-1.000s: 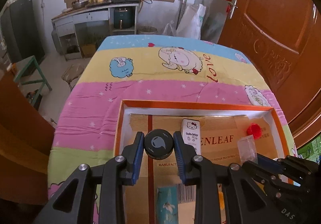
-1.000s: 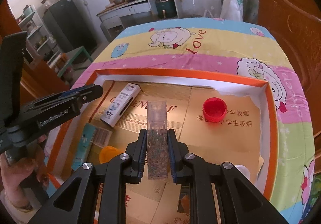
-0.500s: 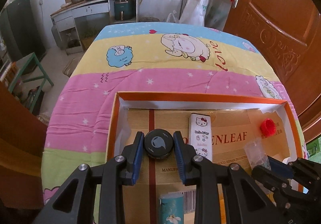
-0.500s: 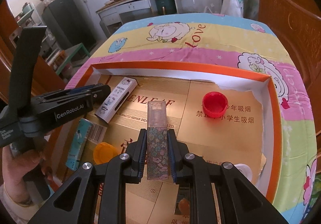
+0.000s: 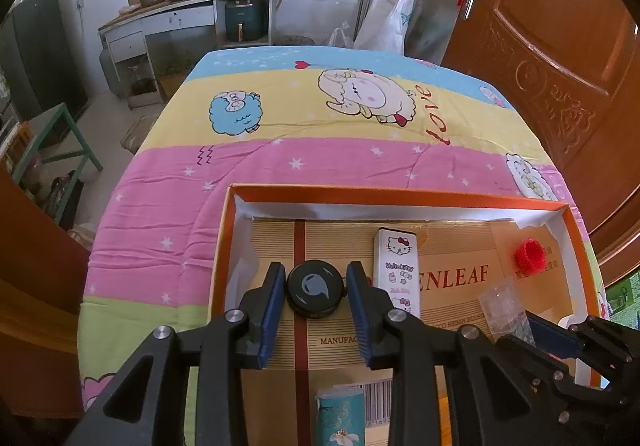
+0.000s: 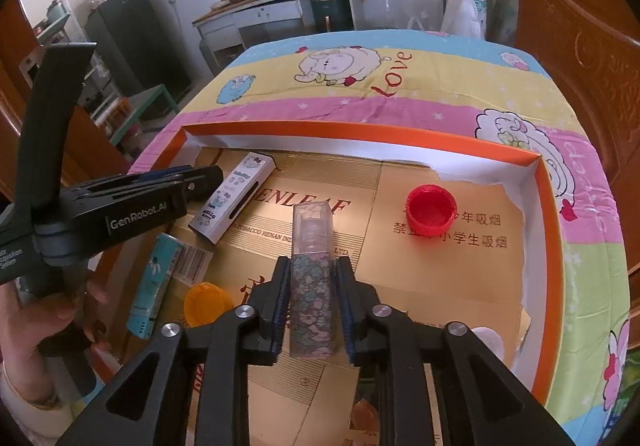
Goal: Organize rigid objects
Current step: 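Open the right gripper releasing the glitter tube while the left gripper releases the black cap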
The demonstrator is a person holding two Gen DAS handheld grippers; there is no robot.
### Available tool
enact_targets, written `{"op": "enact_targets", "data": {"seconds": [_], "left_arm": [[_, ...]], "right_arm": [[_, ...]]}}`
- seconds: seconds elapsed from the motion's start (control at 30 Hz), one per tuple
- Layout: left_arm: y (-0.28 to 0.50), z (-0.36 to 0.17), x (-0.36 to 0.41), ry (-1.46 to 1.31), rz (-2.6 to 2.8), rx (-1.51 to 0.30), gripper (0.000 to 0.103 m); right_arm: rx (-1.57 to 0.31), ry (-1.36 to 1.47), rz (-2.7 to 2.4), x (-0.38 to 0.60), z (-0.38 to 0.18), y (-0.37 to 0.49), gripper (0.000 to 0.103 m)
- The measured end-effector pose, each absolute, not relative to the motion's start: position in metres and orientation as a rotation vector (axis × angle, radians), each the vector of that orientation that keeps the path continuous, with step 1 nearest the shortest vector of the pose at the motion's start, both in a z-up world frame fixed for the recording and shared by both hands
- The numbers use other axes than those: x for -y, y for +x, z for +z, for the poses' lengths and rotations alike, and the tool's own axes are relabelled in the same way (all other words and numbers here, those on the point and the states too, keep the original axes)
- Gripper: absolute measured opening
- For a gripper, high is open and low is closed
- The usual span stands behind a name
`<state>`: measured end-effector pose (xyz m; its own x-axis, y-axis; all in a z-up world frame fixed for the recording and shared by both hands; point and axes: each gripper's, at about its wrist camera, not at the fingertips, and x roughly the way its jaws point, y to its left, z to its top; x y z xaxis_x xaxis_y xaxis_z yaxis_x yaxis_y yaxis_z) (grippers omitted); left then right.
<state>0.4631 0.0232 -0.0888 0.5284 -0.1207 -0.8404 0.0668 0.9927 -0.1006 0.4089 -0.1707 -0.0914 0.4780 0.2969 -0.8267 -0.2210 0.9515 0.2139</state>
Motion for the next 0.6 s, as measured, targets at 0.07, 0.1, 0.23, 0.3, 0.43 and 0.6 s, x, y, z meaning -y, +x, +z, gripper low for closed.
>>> {"op": "enact_targets", "data": {"seconds": [0.07,0.1,0.23,0.3,0.43,0.6], "left_arm": [[0.463,-0.088,-0.024,-0.061,-0.110,-1.003,0.032],[0.462,-0.087,-0.024,-0.062,-0.115,-0.996,0.032],[0.459,-0.081,-0.022,-0.053,-0.118,-0.968,0.032],[0.457,-0.078,-0.021,-0.044,-0.116,-0.958,0.039],[0.453,-0.075,-0.020,-0.033,-0.116,-0.939,0.049],[0.447,-0.071,-0.017,-0.024,-0.117,-0.907,0.049]], "right_arm": [[-1.024,0.084,0.318,0.170,-0.091,0.408,0.026],[-1.023,0.084,0.316,0.171,-0.090,0.408,0.027],[-1.014,0.067,0.304,0.168,-0.087,0.406,0.047],[-1.011,0.074,0.313,0.168,-0.086,0.405,0.047],[-1.000,0.065,0.301,0.167,-0.084,0.404,0.047],[-0.995,0.073,0.290,0.170,-0.083,0.402,0.047]]}}
